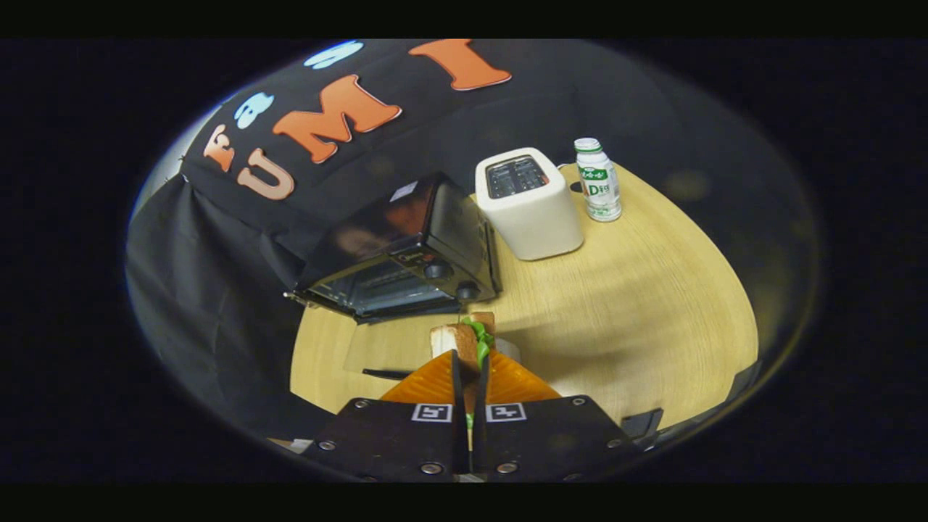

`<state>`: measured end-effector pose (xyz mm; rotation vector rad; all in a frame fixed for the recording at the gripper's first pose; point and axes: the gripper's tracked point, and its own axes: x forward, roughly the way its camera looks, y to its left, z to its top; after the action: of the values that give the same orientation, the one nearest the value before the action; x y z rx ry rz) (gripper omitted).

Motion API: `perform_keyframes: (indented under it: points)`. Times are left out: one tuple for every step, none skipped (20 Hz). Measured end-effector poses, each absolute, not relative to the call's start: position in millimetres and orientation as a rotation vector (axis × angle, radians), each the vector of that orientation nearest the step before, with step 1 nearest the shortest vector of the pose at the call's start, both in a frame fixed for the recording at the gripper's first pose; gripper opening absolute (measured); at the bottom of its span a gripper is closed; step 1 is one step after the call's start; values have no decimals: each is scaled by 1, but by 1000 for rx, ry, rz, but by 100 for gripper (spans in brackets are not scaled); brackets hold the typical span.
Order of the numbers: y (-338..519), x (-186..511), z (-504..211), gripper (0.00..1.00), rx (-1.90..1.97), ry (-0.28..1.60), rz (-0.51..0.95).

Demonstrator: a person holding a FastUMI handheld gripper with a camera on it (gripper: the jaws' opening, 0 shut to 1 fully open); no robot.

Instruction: Open the toaster oven, put the food inside, and close the toaster oven door.

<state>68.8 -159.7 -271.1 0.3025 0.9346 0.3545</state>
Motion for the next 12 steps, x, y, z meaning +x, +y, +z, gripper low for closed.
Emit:
perform_keyframes:
  points:
    - [-155, 69, -267, 3, 330, 920, 351]
    - [-150, 70, -263, 3, 359, 901, 345]
    - [-144, 71, -258, 2, 389, 881, 338]
    - [-137, 71, -255, 2, 420, 863, 332]
    - [-131, 72, -254, 3, 451, 847, 324]
    - [-125, 74, -255, 3, 488, 829, 312]
    - [-118, 75, -255, 3, 526, 814, 301]
    - [-109, 73, -256, 2, 567, 798, 292]
    - [-99, 73, -255, 2, 612, 781, 281]
    - [-95, 73, -257, 2, 657, 763, 266]
    - [-88, 75, -261, 2, 701, 745, 243]
    - [-80, 77, -264, 2, 742, 726, 223]
